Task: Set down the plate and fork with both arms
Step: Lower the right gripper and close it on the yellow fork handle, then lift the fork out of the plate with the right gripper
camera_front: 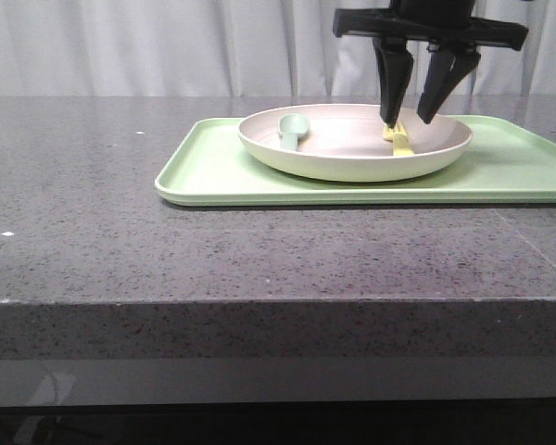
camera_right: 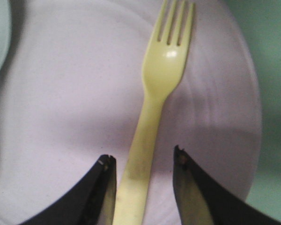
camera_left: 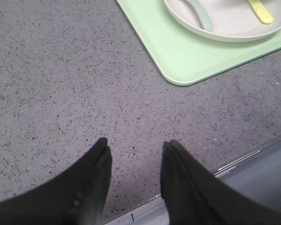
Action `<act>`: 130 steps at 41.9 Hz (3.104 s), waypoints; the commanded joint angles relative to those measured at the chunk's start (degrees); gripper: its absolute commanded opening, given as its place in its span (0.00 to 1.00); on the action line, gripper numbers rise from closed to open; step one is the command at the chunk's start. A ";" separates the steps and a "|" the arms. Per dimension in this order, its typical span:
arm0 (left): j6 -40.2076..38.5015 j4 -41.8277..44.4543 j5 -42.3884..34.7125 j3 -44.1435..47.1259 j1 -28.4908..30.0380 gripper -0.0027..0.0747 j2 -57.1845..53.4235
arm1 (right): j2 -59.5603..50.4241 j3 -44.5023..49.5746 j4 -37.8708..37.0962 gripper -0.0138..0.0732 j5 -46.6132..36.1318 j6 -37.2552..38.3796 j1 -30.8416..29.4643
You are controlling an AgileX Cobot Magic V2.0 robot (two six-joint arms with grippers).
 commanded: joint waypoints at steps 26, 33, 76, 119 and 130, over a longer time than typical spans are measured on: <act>-0.39 -0.50 -3.73 -1.46 0.19 0.37 -0.35 | -1.39 -1.82 1.90 0.53 -6.70 0.37 -0.77; -0.39 -0.50 -3.73 -1.46 0.19 0.37 -0.35 | -1.39 -1.82 1.40 0.53 -6.75 0.37 -0.77; -0.39 -0.50 -3.73 -1.46 0.19 0.37 -0.35 | 1.39 -1.82 0.83 0.24 -4.51 0.37 -0.78; -0.39 -0.50 -3.73 -1.46 0.19 0.37 -0.35 | -7.78 -1.65 -2.08 0.22 3.62 -3.39 -11.89; -0.39 -0.50 -3.73 -1.46 0.19 0.37 -0.35 | -4.92 -1.65 -1.11 0.22 3.63 -6.78 -12.58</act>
